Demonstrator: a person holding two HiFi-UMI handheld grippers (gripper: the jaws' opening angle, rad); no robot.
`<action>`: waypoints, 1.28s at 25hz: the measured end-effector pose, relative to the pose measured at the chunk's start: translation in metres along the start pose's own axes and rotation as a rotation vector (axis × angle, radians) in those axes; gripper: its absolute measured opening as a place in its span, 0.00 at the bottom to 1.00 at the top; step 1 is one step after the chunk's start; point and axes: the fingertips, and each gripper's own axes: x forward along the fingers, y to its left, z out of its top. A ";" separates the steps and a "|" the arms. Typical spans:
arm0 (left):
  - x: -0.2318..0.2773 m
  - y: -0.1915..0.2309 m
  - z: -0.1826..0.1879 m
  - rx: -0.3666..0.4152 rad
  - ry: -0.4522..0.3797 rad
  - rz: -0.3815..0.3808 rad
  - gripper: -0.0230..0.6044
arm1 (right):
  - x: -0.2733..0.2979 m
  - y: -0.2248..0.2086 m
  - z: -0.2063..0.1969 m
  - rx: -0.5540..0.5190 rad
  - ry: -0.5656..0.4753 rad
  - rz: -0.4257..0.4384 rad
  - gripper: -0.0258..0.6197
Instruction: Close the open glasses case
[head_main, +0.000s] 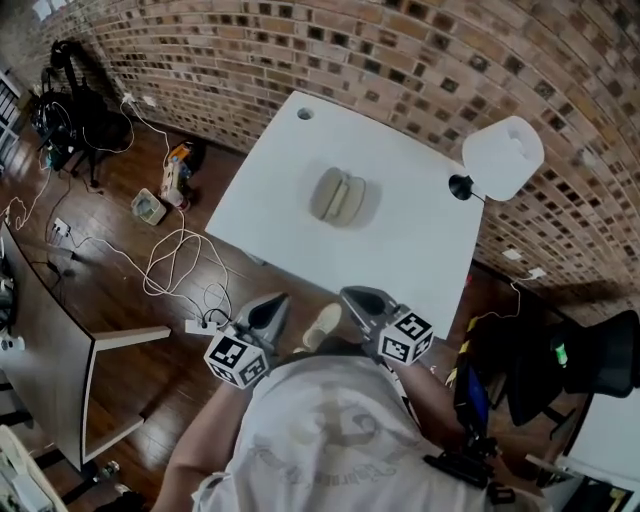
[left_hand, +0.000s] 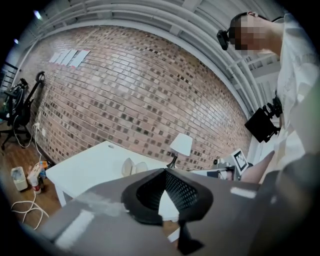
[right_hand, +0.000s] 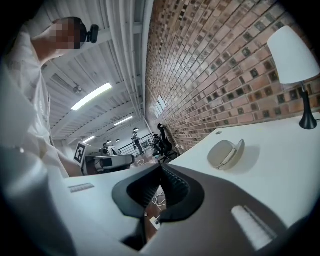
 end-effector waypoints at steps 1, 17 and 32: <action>0.007 0.005 0.004 0.001 -0.001 -0.001 0.04 | 0.005 -0.006 0.003 -0.003 0.007 0.002 0.05; 0.107 0.038 0.040 0.045 0.086 -0.051 0.04 | 0.016 -0.106 0.048 0.008 -0.030 -0.096 0.05; 0.161 0.050 0.038 0.073 0.234 -0.150 0.04 | -0.010 -0.139 0.038 0.149 -0.151 -0.293 0.05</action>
